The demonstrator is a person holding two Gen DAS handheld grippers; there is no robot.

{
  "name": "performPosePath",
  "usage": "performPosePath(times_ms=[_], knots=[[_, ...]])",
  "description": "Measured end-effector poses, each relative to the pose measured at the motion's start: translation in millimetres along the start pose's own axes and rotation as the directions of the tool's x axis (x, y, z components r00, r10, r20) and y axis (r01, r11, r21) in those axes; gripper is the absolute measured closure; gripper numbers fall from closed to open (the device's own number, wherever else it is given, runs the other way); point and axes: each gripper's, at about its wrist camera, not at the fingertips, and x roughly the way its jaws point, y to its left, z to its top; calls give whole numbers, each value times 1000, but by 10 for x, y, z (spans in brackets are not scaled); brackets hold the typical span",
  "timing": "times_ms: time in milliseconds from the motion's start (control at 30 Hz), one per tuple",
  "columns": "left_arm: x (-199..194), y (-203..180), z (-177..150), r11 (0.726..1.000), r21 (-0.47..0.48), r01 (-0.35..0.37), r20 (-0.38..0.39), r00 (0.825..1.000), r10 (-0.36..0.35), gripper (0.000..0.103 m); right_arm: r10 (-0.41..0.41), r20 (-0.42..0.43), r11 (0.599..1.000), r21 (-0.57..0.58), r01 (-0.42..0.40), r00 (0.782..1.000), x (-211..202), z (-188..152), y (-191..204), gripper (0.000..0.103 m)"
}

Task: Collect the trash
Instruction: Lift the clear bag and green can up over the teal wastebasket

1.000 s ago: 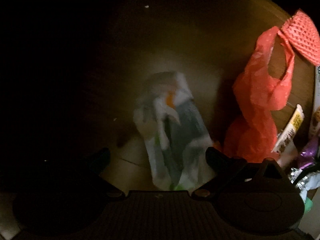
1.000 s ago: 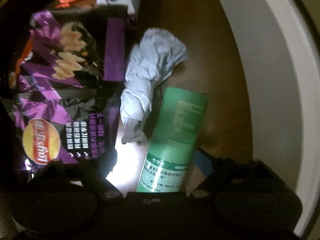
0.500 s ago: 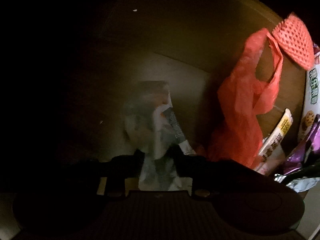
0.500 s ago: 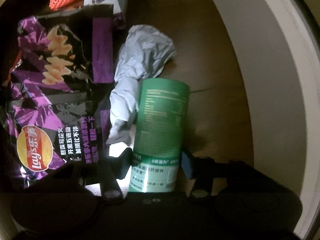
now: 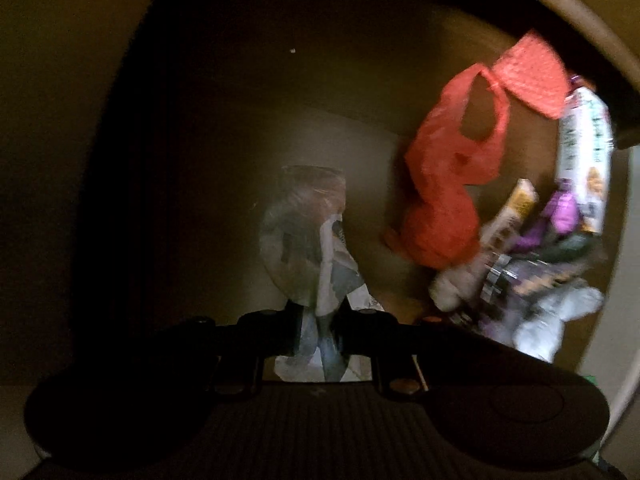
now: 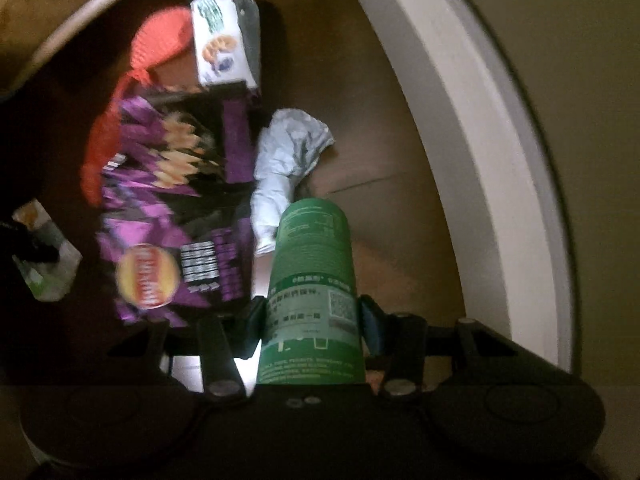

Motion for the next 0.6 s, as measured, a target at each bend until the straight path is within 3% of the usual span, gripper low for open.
performPosePath(times_ms=[233, 433, 600], knots=[[-995, 5, -208, 995, -63, 74, -13, 997, -74, 88, 68, 57, 997, 27, -70, 996, -898, 98, 375, 55], [-2172, 84, -244, 990, -50, 133, 44, 990, -131, 88, 140, 146, 990, 3, -142, 979, -2039, 256, 741, 55], [-3201, 40, -244, 984, -5, 179, 123, 976, -177, 88, 206, 229, 978, -74, -193, 952, -3057, 470, 1052, 55]])
